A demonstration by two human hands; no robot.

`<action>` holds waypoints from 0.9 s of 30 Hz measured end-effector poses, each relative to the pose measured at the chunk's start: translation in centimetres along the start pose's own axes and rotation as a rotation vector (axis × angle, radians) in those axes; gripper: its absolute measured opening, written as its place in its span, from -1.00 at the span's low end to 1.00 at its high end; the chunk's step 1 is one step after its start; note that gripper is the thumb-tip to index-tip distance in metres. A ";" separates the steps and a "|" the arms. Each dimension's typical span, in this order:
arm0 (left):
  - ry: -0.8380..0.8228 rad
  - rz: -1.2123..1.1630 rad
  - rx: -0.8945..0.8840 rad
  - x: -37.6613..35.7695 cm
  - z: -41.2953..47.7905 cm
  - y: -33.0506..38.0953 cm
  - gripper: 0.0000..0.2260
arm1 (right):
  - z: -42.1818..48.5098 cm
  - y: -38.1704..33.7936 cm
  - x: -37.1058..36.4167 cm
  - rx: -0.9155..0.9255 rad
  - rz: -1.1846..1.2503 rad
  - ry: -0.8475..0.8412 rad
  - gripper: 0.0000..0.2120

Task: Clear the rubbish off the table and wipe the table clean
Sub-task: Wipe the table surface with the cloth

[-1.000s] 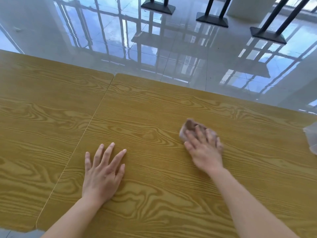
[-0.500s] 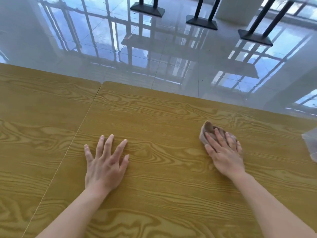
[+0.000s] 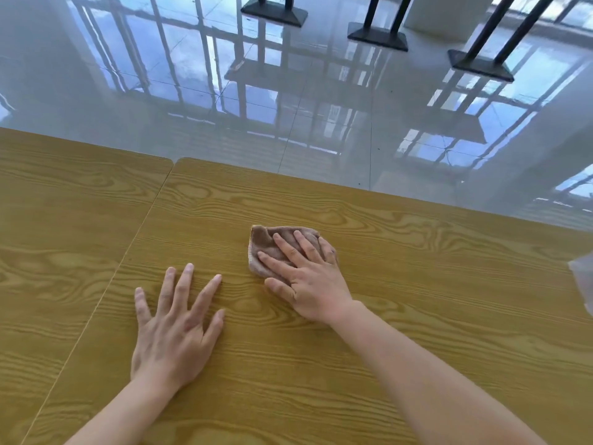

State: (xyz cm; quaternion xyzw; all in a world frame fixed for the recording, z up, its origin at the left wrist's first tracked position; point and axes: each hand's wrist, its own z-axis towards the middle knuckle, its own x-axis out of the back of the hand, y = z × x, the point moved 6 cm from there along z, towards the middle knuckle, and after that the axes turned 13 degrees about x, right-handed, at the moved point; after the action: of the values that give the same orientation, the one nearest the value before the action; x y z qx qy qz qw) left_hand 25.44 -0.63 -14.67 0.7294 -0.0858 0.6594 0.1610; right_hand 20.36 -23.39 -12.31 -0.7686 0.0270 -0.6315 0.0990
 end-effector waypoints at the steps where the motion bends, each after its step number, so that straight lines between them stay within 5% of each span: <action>1: -0.006 -0.003 -0.002 -0.1 0.0 0.1 -0.45 | -0.8 2.2 0.4 -0.017 0.000 0.020 -0.49; 5: 0.001 0.014 0.000 -0.1 -0.1 0.4 -0.45 | -0.6 12.8 2.0 -0.392 0.006 0.034 -0.48; 8: -0.007 0.021 0.003 0.1 -0.1 0.6 -0.46 | 4.4 13.6 2.7 -0.547 0.113 0.058 -0.41; 13: -0.004 0.006 0.008 0.5 0.0 0.5 -0.46 | 13.7 1.8 2.6 -0.155 0.077 0.017 -0.42; 16: 0.004 -0.011 0.010 0.7 -0.1 0.1 -0.45 | 10.9 -3.4 1.3 0.116 0.006 -0.008 -0.48; 18: 0.002 -0.022 0.014 0.6 -0.1 0.2 -0.45 | 6.5 -1.0 0.9 0.132 -0.028 0.018 -0.52; 24: -0.014 -0.028 0.023 0.7 -0.2 0.2 -0.45 | -7.2 14.7 1.6 -0.359 -0.041 -0.011 -0.50; 27: -0.024 -0.020 0.026 0.6 -0.1 0.3 -0.45 | -12.3 16.6 0.7 -0.536 0.023 0.010 -0.53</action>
State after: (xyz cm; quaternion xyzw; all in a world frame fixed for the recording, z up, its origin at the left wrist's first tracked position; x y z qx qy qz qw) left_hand 25.27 -0.82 -14.02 0.7402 -0.0719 0.6498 0.1573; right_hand 9.86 -41.20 -12.46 -0.7638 0.2026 -0.6044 -0.1012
